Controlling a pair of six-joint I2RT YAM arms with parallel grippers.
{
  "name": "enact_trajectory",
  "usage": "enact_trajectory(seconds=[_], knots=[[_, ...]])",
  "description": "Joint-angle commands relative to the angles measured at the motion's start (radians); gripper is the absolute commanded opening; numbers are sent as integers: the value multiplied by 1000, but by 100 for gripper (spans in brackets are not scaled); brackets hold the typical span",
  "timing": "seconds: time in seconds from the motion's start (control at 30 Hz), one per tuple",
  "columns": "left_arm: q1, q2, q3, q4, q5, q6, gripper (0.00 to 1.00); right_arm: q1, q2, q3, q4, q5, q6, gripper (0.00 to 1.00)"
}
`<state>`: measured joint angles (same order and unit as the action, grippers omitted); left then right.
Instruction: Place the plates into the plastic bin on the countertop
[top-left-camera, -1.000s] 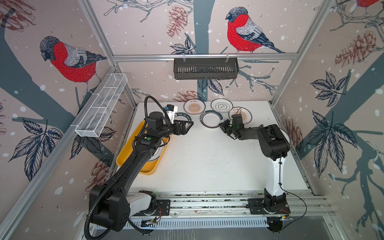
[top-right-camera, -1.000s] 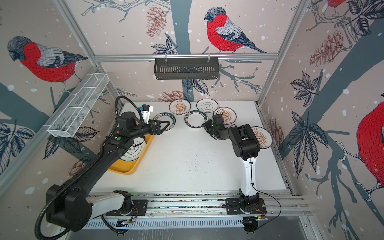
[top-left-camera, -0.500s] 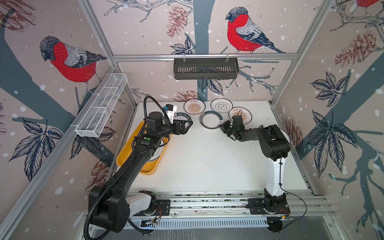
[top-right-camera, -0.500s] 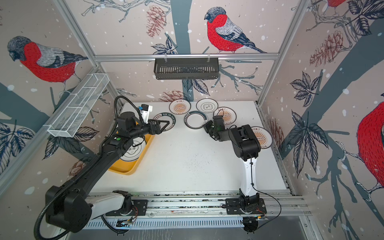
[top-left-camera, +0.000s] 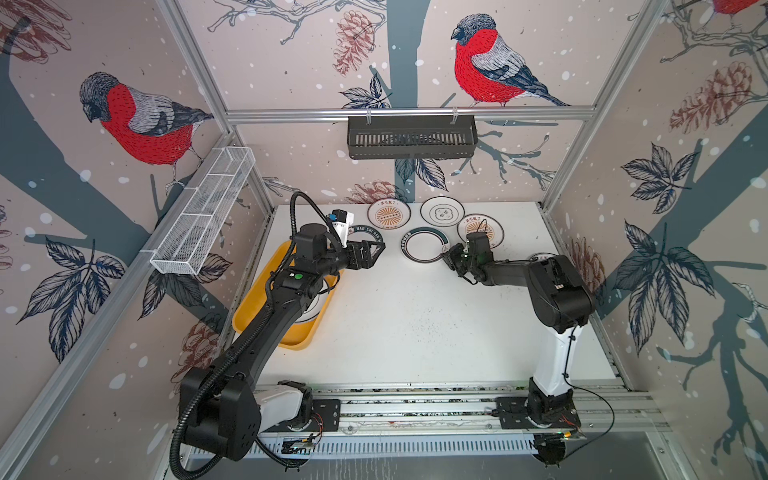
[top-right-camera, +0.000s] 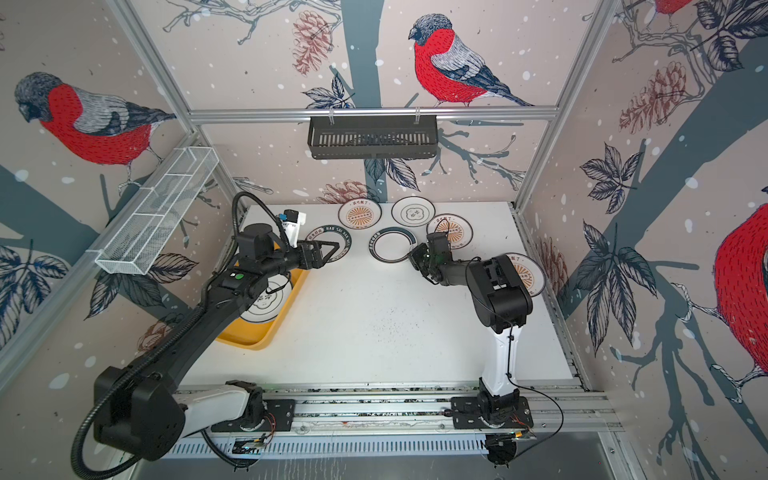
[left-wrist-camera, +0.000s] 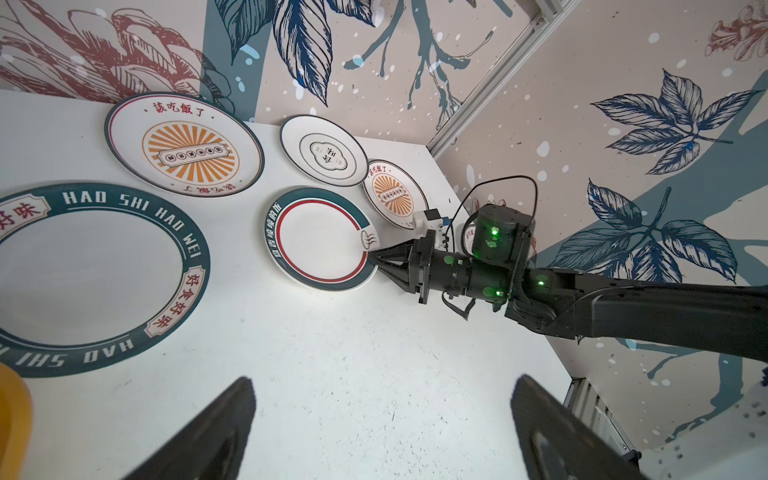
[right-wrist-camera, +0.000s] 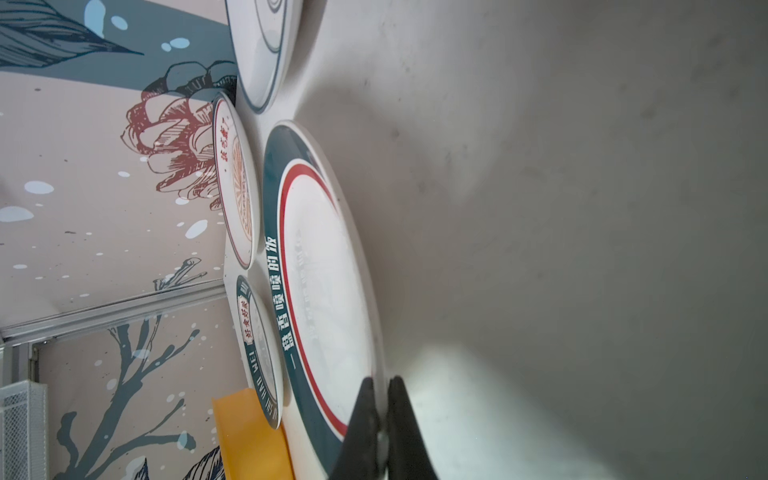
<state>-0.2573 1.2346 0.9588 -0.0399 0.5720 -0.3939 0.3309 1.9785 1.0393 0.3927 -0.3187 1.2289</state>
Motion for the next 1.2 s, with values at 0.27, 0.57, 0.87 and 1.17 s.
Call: enact_trajectory(seconds=[0.27,0.57,0.87,1.17], knots=[[10,82,27,-32,-28,-23,96,40,-198,-31,-112,16,-184,3],[83,142,23,-7,61,-99,94,59,-213,58,-124,-58,-290,3],[128,167,12,12,78,-134,92,110,-216,117,-81,-170,-315,3],[142,187,17,11,85,-141,85,135,-218,144,-47,-284,-302,3]])
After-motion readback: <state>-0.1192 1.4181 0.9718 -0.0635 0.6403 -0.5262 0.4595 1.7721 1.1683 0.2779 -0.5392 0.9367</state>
